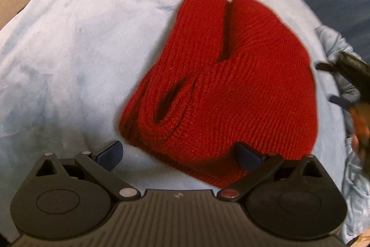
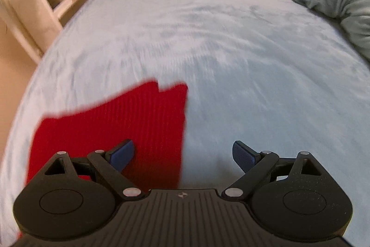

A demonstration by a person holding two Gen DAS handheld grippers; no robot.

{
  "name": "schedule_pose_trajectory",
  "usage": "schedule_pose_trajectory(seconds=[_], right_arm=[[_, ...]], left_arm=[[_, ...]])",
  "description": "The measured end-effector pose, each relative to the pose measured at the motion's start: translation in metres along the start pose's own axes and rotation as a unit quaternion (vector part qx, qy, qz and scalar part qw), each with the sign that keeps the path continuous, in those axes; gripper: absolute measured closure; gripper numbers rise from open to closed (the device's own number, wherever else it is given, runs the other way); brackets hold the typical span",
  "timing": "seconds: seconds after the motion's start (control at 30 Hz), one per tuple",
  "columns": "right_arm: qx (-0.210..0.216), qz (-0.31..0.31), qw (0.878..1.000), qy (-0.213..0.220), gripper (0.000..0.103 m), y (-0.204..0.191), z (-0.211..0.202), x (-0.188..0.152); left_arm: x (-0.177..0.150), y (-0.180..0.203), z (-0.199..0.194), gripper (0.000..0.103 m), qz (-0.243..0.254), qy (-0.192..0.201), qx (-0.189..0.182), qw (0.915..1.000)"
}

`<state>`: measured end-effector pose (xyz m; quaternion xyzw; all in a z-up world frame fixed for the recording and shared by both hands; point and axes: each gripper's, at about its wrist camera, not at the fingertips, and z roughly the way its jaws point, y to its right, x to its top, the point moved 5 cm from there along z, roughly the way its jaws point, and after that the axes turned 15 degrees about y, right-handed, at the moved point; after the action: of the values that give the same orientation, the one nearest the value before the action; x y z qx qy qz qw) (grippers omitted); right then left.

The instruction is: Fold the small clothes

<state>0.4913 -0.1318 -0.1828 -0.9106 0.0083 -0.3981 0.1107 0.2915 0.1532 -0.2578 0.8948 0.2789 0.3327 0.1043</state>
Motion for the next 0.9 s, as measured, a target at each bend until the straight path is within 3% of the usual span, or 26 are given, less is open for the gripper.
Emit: schedule_pose_trajectory(seconds=[0.1, 0.23, 0.4, 0.43, 0.47, 0.53, 0.57, 0.6, 0.7, 0.73, 0.8, 0.83, 0.9], right_arm=[[0.019, 0.019, 1.0, 0.005, 0.008, -0.003, 0.029, 0.026], [0.023, 0.014, 1.0, -0.006, 0.008, -0.008, 0.072, 0.046], [0.059, 0.012, 0.993, -0.101, 0.008, -0.023, 0.121, 0.03], [0.071, 0.001, 0.99, -0.119, 0.008, -0.031, 0.126, 0.024], [0.083, -0.015, 0.986, -0.143, 0.016, -0.039, 0.132, 0.015], [0.085, -0.069, 0.983, -0.148, 0.039, -0.053, 0.134, 0.002], [0.102, -0.096, 0.981, -0.137, 0.066, -0.059, 0.129, 0.002], [0.118, -0.084, 0.979, -0.142, 0.076, -0.057, 0.123, 0.004], [0.108, -0.03, 0.983, -0.142, 0.08, -0.021, 0.098, 0.003], [0.098, -0.009, 0.986, -0.132, 0.08, -0.001, 0.084, -0.003], [0.077, 0.091, 0.988, -0.096, 0.08, 0.052, 0.047, -0.03], [0.066, 0.153, 0.983, -0.075, 0.08, 0.076, 0.025, -0.052], [0.043, 0.286, 0.956, -0.042, 0.08, 0.107, -0.019, -0.111]], left_arm=[[-0.003, -0.005, -0.006, 0.0, -0.026, 0.02, -0.025, 0.9991], [-0.004, -0.015, -0.005, 0.0, -0.078, 0.019, -0.034, 0.9962], [0.005, -0.03, -0.004, 0.0, -0.14, 0.04, -0.021, 0.989], [0.005, -0.033, -0.001, 0.004, -0.148, 0.036, -0.011, 0.9883], [0.005, -0.038, 0.002, 0.017, -0.16, 0.033, -0.004, 0.9866], [0.013, -0.042, 0.004, 0.038, -0.173, 0.034, -0.009, 0.9842], [0.021, -0.04, 0.005, 0.046, -0.162, 0.03, -0.004, 0.9864], [0.033, -0.035, 0.007, 0.05, -0.133, 0.033, -0.003, 0.9905], [0.083, -0.015, 0.021, 0.056, -0.037, 0.043, -0.027, 0.998], [0.107, -0.001, 0.035, 0.056, 0.005, 0.039, -0.045, 0.9982], [0.143, 0.03, 0.071, 0.056, 0.077, 0.018, -0.079, 0.9937], [0.159, 0.049, 0.092, 0.056, 0.109, 0.007, -0.09, 0.9899], [0.178, 0.093, 0.132, 0.055, 0.178, -0.012, -0.111, 0.9777]])
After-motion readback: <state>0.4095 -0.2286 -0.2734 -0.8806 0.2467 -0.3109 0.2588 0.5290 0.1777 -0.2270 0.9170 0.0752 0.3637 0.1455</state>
